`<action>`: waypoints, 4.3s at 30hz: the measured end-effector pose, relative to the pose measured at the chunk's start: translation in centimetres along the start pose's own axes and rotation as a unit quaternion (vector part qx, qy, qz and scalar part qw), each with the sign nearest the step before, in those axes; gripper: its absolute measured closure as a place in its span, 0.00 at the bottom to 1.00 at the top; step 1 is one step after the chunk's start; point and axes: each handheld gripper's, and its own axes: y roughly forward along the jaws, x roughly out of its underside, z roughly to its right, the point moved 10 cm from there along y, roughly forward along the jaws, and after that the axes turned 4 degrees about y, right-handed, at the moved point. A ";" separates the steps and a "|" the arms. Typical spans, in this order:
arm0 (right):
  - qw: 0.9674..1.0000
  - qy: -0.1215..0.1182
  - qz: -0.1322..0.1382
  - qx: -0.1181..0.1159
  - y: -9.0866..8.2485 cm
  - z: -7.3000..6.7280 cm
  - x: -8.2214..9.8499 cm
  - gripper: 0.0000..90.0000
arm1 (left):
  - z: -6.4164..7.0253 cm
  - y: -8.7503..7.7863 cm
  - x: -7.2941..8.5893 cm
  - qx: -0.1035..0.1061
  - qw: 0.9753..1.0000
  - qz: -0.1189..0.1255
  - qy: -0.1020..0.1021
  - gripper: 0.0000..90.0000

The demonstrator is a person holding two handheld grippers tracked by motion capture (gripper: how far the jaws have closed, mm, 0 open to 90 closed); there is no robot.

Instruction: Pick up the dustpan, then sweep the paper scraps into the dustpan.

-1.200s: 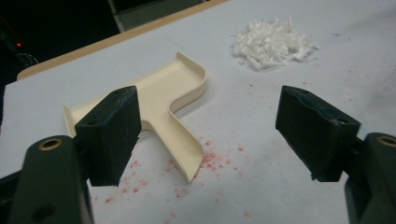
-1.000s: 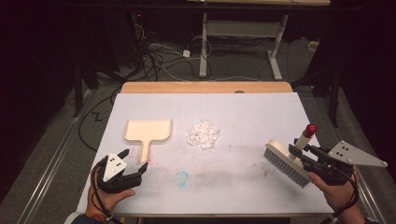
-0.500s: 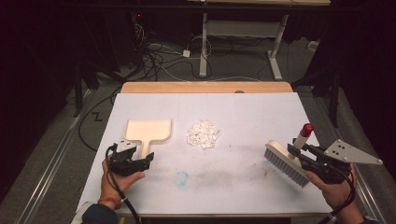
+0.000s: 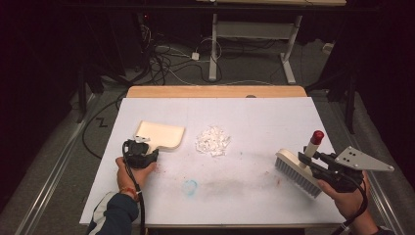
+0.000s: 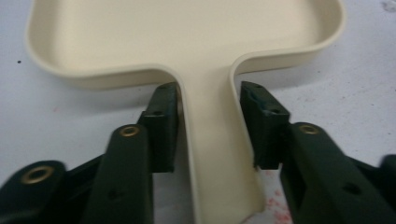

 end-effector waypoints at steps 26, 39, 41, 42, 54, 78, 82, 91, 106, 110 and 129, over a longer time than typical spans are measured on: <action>1.000 0.017 0.002 -0.004 0.2 0.4 0.2 0.79 | 3.8 -7.4 2.4 0.071 0.980 -0.073 0.171 0.71; 1.000 0.001 -0.018 -0.019 1.2 -0.3 0.3 0.79 | 5.8 -7.7 5.0 0.103 0.973 -0.087 0.190 0.71; 1.000 0.007 -0.018 -0.019 1.3 -0.2 0.3 0.79 | 5.9 -7.5 5.1 0.112 0.971 -0.089 0.190 0.71; 1.000 0.009 -0.016 -0.020 1.4 -0.2 0.3 0.79 | 5.9 -7.5 5.1 0.112 0.971 -0.089 0.190 0.71; 0.999 0.014 -0.015 -0.034 2.7 -0.4 -0.1 0.79 | 6.0 -7.0 6.4 0.118 0.968 -0.099 0.196 0.71; 0.999 -0.032 -0.002 -0.007 15.6 0.3 -8.0 0.79 | 5.9 -7.0 6.5 0.128 0.963 -0.110 0.212 0.71; 0.999 -0.042 -0.007 0.011 17.9 0.4 -8.5 0.79 | 5.9 -7.0 6.6 0.127 0.962 -0.111 0.214 0.71; 0.998 -0.052 0.001 0.042 23.6 -0.9 -8.8 0.79 | 6.0 -7.1 6.7 0.127 0.963 -0.111 0.211 0.71; 0.997 -0.053 0.009 -0.047 25.4 -6.8 -7.0 0.78 | 6.1 -6.9 6.6 0.132 0.962 -0.116 0.211 0.71; 0.996 -0.050 0.013 -0.070 25.2 -8.1 -7.0 0.78 | 6.0 -6.7 6.4 0.131 0.961 -0.117 0.214 0.71; 0.988 -0.100 0.020 -0.117 22.0 -13.3 -6.2 0.79 | 6.2 -6.3 6.1 0.129 0.958 -0.126 0.222 0.71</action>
